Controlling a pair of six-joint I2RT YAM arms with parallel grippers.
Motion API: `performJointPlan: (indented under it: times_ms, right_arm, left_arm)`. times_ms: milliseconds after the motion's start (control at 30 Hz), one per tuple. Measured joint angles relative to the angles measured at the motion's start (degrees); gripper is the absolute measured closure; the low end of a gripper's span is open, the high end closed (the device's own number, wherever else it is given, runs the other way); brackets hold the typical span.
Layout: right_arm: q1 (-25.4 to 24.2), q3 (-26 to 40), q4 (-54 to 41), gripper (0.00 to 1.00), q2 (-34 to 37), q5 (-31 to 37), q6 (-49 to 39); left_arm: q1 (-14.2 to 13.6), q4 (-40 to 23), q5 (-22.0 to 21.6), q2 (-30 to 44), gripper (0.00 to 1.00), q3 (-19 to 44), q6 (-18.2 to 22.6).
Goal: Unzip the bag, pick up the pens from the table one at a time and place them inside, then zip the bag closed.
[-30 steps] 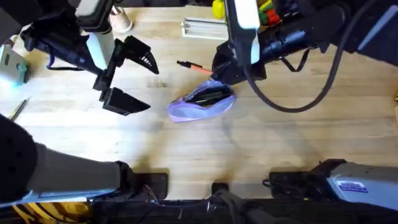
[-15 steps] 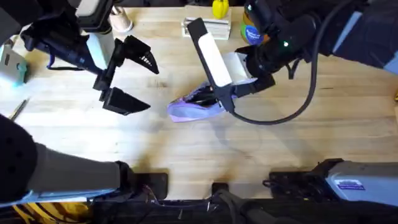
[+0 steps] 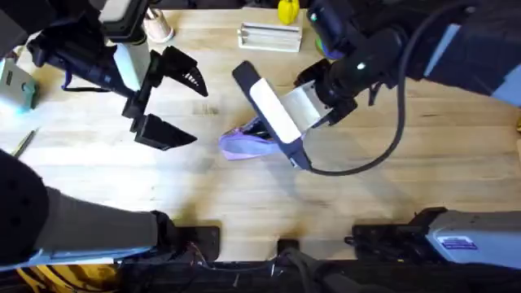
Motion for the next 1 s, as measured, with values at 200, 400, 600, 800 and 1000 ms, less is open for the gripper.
performJointPlan:
  times_ms: [200,400,600,800,1000]
  right_arm:
    - [4.60,0.00,3.48,0.971,5.67,2.23,-0.45]
    - [9.27,0.00,9.81,0.971,11.50,4.21,-0.46]
    - [13.14,0.14,13.61,0.971,13.00,6.38,-0.27]
    - [13.65,0.85,14.66,0.524,13.21,6.91,2.07]
    - [13.72,2.58,15.44,0.007,13.03,6.39,3.97]
  left_arm:
    - [0.00,0.00,0.00,0.00,0.007,0.00,0.00]
    - [0.00,0.00,0.00,0.00,0.007,0.00,0.00]
    - [0.00,0.00,0.00,0.00,0.007,0.00,0.00]
    - [0.00,-0.02,0.00,0.00,0.007,0.00,0.00]
    - [0.00,0.00,0.00,0.00,0.007,0.00,0.00]
